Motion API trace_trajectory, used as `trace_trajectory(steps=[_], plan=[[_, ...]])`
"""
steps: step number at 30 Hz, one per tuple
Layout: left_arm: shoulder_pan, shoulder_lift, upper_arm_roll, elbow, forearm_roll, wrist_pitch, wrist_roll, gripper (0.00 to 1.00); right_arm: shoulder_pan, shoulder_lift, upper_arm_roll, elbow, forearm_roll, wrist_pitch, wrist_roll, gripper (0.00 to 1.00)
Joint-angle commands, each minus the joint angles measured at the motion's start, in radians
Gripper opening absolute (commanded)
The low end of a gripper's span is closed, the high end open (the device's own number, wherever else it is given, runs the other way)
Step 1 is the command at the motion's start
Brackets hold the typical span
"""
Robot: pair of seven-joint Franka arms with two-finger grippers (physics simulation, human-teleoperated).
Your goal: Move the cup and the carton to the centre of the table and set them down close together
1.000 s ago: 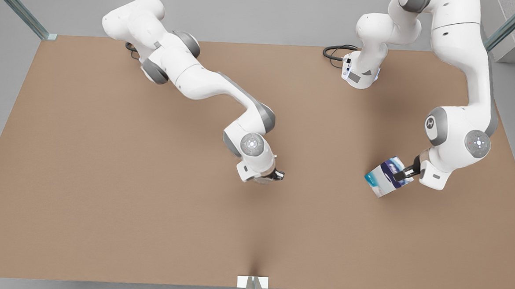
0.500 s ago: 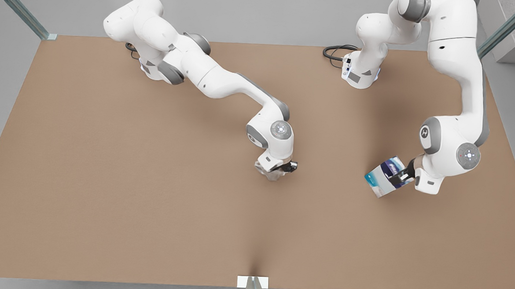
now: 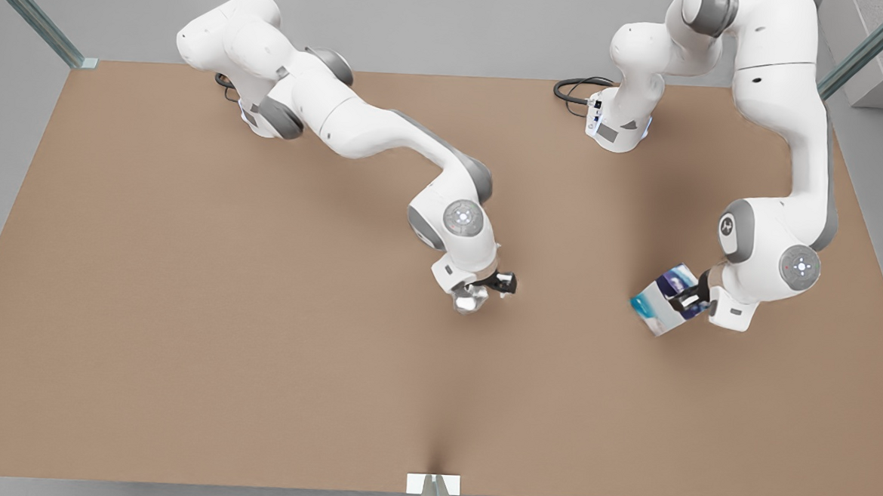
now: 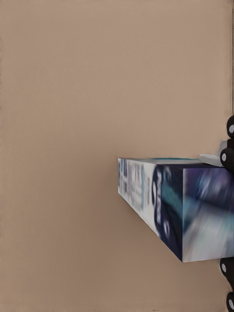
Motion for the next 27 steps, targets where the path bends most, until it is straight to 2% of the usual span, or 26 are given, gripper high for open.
trace_trajectory(steps=[1, 2, 4, 6, 7, 8, 9, 11, 12, 14, 17, 20, 21, 22, 23, 25, 27], plan=[[-0.002, -0.011, 0.0, 0.0, -0.017, -0.016, 0.001, 0.54, -0.02, -0.019, -0.002, -0.001, -0.002, -0.029, -0.004, 1.0], [-0.031, -0.045, 0.0, 0.013, -0.017, -0.084, -0.025, 0.54, -0.076, -0.096, -0.003, -0.03, -0.003, -0.088, -0.064, 1.0], [-0.222, -0.109, -0.018, 0.013, -0.022, -0.148, -0.413, 0.54, -0.222, -0.278, -0.005, -0.196, -0.006, -0.183, -0.231, 1.0], [-0.399, -0.111, -0.138, 0.016, -0.057, -0.127, -0.835, 0.55, -0.414, -0.594, 0.001, -0.598, -0.002, -0.129, -0.44, 1.0], [-0.486, -0.114, -0.146, 0.016, -0.103, -0.102, -0.922, 0.55, -0.495, -0.7, -0.009, -0.719, 0.001, -0.14, -0.572, 1.0], [-0.555, -0.112, -0.146, 0.016, -0.123, -0.069, -0.99, 0.55, -0.515, -0.778, -0.085, -0.784, 0.06, -0.165, -0.696, 1.0], [-0.619, -0.109, -0.146, 0.016, -0.129, -0.067, -1.011, 0.55, -0.561, -0.842, -0.12, -0.854, 0.063, -0.185, -0.791, 1.0], [-0.66, -0.077, -0.146, 0.013, -0.143, -0.023, -1.016, 0.56, -0.678, -0.988, -0.143, -1.064, 0.078, -0.102, -0.929, 1.0], [-0.672, -0.065, -0.147, 0.003, -0.149, -0.02, -1.016, 0.56, -0.724, -1.022, -0.141, -1.112, 0.101, -0.099, -0.988, 1.0], [-0.678, -0.037, -0.147, -0.009, -0.187, 0.037, -1.002, 0.56, -0.791, -1.012, -0.137, -1.094, 0.139, -0.108, -1.063, 1.0], [-0.699, -0.038, -0.144, -0.086, -0.196, 0.155, -1.059, 0.58, -0.82, -1.008, -0.14, -1.068, 0.143, -0.151, -1.034, 1.0], [-0.699, -0.022, -0.144, -0.098, -0.19, 0.163, -1.064, 0.59, -0.813, -1.001, -0.138, -1.063, 0.138, -0.139, -1.031, 1.0], [-0.699, -0.015, -0.144, -0.098, -0.189, 0.164, -1.056, 0.64, -0.811, -1.001, -0.137, -1.064, 0.138, -0.134, -1.029, 1.0], [-0.699, -0.015, -0.144, -0.098, -0.189, 0.164, -1.051, 0.8, -0.81, -0.999, -0.137, -1.058, 0.138, -0.132, -1.029, 1.0], [-0.699, -0.014, -0.144, -0.098, -0.189, 0.164, -1.051, 0.81, -0.81, -1.001, -0.137, -1.06, 0.138, -0.132, -1.029, 1.0], [-0.698, -0.015, -0.143, -0.098, -0.187, 0.164, -1.05, 0.95, -0.808, -0.999, -0.135, -1.058, 0.092, -0.132, -0.964, 1.0], [-0.698, -0.015, -0.143, -0.098, -0.187, 0.164, -1.047, 0.99, -0.81, -0.998, -0.132, -1.058, 0.072, -0.14, -0.931, 1.0]])
